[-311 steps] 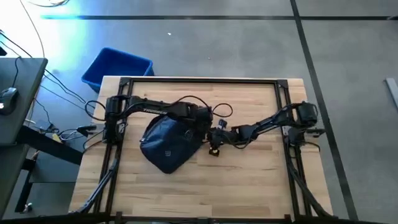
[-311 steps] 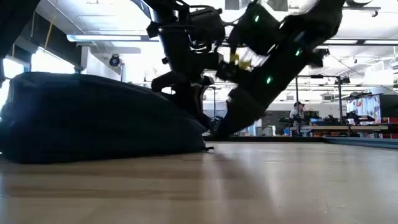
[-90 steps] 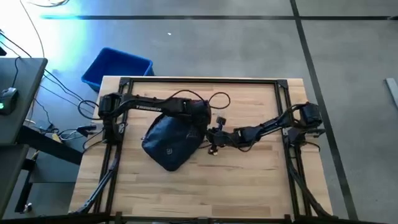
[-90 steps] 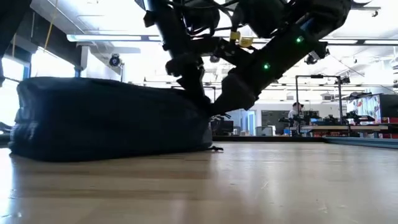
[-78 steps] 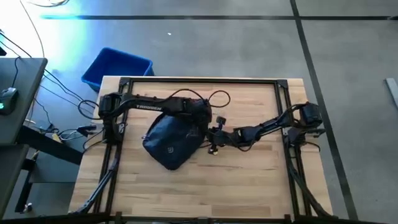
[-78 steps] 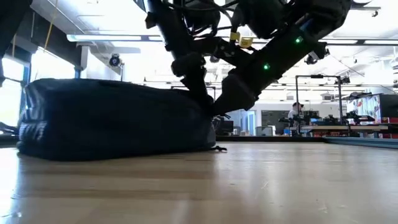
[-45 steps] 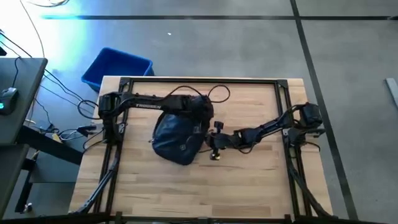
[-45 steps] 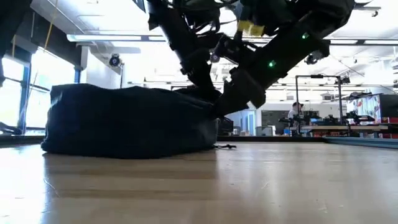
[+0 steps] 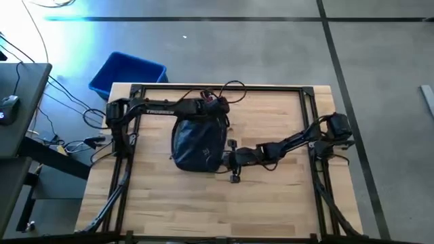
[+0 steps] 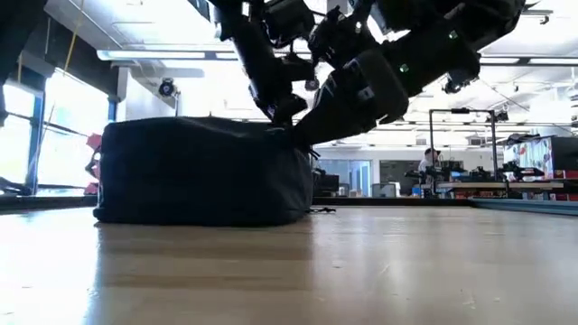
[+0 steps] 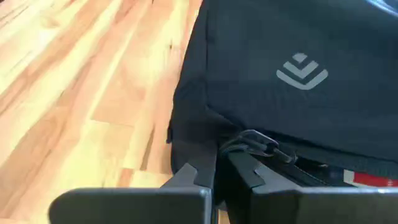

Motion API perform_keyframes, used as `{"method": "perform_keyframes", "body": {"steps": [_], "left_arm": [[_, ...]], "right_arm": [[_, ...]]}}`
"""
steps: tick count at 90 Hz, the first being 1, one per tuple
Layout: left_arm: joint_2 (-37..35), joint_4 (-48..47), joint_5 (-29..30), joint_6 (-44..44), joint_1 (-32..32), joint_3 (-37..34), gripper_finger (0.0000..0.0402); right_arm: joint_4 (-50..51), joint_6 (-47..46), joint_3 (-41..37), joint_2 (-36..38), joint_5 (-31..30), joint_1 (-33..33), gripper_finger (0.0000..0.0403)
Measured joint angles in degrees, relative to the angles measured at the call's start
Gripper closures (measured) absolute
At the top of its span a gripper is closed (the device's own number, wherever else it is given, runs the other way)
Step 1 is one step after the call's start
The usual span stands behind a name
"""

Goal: Unpack backpack
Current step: Open the backpack

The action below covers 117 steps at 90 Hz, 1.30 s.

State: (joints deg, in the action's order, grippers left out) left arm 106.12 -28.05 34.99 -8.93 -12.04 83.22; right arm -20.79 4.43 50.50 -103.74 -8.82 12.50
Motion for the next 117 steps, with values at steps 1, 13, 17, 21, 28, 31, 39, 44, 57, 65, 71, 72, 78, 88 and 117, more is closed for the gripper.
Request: {"method": "perform_keyframes", "body": {"steps": [1, 13, 17, 21, 28, 31, 39, 44, 57, 65, 71, 72, 78, 88, 117], "left_arm": [[-0.2, 0.1, 0.0, 0.1, 0.0, 0.0, 0.0401], [-4.1, 1.4, -0.3, 0.7, 0.8, 0.0, 0.0401], [-5.6, 1.4, -0.5, 0.1, 1.6, 0.0, 0.0401], [-7.4, 1.4, -1.0, -0.2, 2.5, 0.0, 0.0401], [-10.6, 0.3, -3.0, 0.0, 4.9, 0.0, 0.0401], [-11.8, -0.7, -4.1, 0.4, 6.2, 0.1, 0.0401], [-14.7, -3.9, -8.2, 2.8, 10.1, 0.1, 0.0401], [-15.7, -5.0, -11.1, 4.6, 13.1, 0.1, 0.0401], [-16.3, -5.5, -15.8, 7.3, 21.4, 0.1, 0.0401], [-15.4, -5.7, -16.7, 8.5, 27.3, 0.1, 0.0401], [-14.8, -6.0, -17.5, 10.3, 31.9, 0.1, 0.0401], [-14.7, -6.1, -17.7, 10.6, 32.6, 0.1, 0.0401], [-14.1, -7.3, -17.8, 12.4, 37.2, 0.1, 0.0401], [-12.6, -10.2, -17.8, 17.8, 44.5, 0.1, 0.0401], [-1.7, -12.5, -4.4, 37.9, 59.8, 0.0, 0.0383]], "right_arm": [[0.0, 0.0, 0.0, 0.0, 0.0, 0.0, 0.0403], [0.1, 0.1, 0.0, 0.0, -0.4, -0.2, 0.0403], [0.3, 0.0, 0.0, 0.0, -1.4, -0.1, 0.0403], [0.3, 0.0, 0.0, 0.0, -3.0, 0.0, 0.0403], [0.3, 0.0, 0.0, 0.0, -6.6, 0.0, 0.0403], [0.4, -0.3, 0.0, 0.0, -8.2, 0.0, 0.0403], [0.4, -2.1, 0.0, 0.0, -12.7, 0.0, 0.0402], [0.8, -3.4, 0.0, 0.0, -14.8, 0.0, 0.0398], [4.4, -7.1, 0.0, 0.0, -16.2, -0.4, 0.0368], [7.0, -7.5, 0.0, 0.3, -16.2, -0.4, 0.0339], [8.5, -7.4, 0.0, 0.5, -16.2, -0.4, 0.0316], [8.7, -7.4, 0.0, 0.6, -16.2, -0.4, 0.0312], [9.5, -7.2, 0.0, 0.7, -16.3, -0.4, 0.0290], [11.3, -7.1, 0.0, 0.7, -17.8, -0.4, 0.0259], [11.6, -7.5, 0.0, 0.7, -17.8, -0.5, 0.0224]]}}
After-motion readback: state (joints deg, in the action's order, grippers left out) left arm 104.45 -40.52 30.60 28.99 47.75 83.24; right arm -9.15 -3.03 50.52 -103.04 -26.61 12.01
